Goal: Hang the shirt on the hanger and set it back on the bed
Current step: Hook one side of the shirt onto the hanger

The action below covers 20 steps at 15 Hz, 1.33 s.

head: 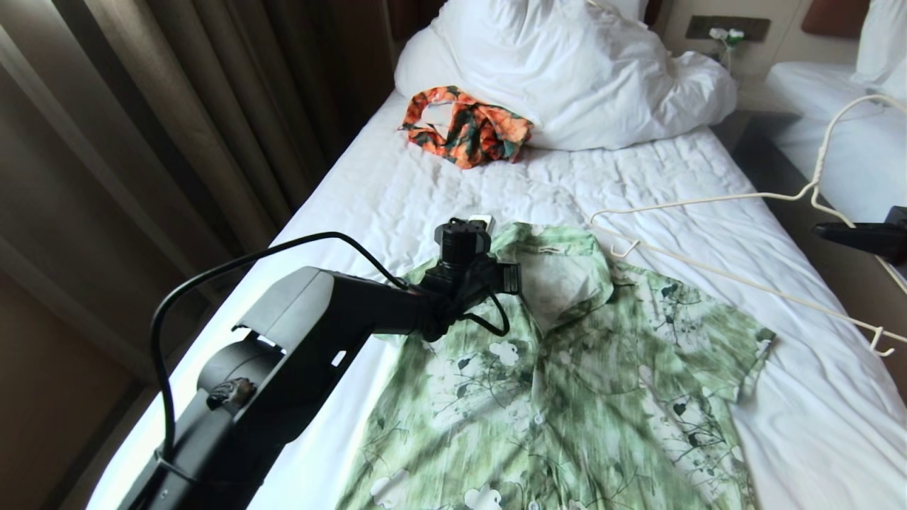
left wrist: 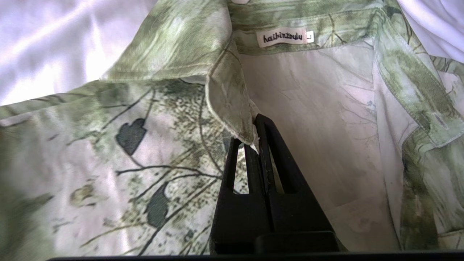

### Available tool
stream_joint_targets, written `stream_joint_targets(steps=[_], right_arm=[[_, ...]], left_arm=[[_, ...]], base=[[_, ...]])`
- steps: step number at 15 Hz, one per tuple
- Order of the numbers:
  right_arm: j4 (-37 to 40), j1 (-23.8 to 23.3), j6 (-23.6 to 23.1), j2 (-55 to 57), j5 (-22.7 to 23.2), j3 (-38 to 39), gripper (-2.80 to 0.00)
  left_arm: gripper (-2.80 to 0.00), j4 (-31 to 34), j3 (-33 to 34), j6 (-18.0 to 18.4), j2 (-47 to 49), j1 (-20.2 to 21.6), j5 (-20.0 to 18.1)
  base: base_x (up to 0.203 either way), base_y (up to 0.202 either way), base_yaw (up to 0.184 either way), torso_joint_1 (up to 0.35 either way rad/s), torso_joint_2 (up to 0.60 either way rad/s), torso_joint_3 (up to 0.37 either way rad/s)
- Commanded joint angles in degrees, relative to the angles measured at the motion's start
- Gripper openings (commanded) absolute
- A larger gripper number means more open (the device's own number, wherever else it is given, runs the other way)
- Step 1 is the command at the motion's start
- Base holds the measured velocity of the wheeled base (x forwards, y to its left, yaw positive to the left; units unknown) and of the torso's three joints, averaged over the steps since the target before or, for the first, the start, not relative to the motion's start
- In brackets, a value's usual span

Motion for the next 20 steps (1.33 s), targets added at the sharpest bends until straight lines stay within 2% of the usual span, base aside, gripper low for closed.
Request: stream_joint_targets(steps=[1,5,7,9,14,20], right_arm=[[-0.13,0.25,0.63,0.69,0.49,0.09,-2.8],[-0.13,2.74,0.9,0.75,0.49,0.95,-2.8],[-0.04,3.9,0.98,0.71,0.49,1.26,-2.8],[-0.11,6.13,0.93,1.17,0.49,2.45,-2.8],[-0.57,11.64,0.71,4.3,0.49,2.91,-2.8],[-0.66,11.48,0.63,5.02,0.49,2.27,-2.8]], left_arm=[[-2.8,0.89,4.21,-0.2,-7.27,-0.39,1.22],[-2.8,1.92,17.97,-0.41,-22.26,-2.82,2.39],[-2.8,2.32,21.84,-0.22,-26.57,-5.05,2.79],[-2.8,2.57,23.02,0.0,-28.33,-6.93,3.77],[-2.8,2.75,23.2,0.19,-29.35,-8.25,3.97],[-2.8,2.6,26.5,0.93,-31.53,-8.66,4.32]], base=[[0.0,0.0,0.0,0.0,0.0,0.0],[0.0,0.0,0.0,0.0,0.0,0.0],[0.0,0.0,0.0,0.0,0.0,0.0],[0.0,0.0,0.0,0.0,0.0,0.0],[0.0,0.0,0.0,0.0,0.0,0.0],[0.0,0.0,0.0,0.0,0.0,0.0]])
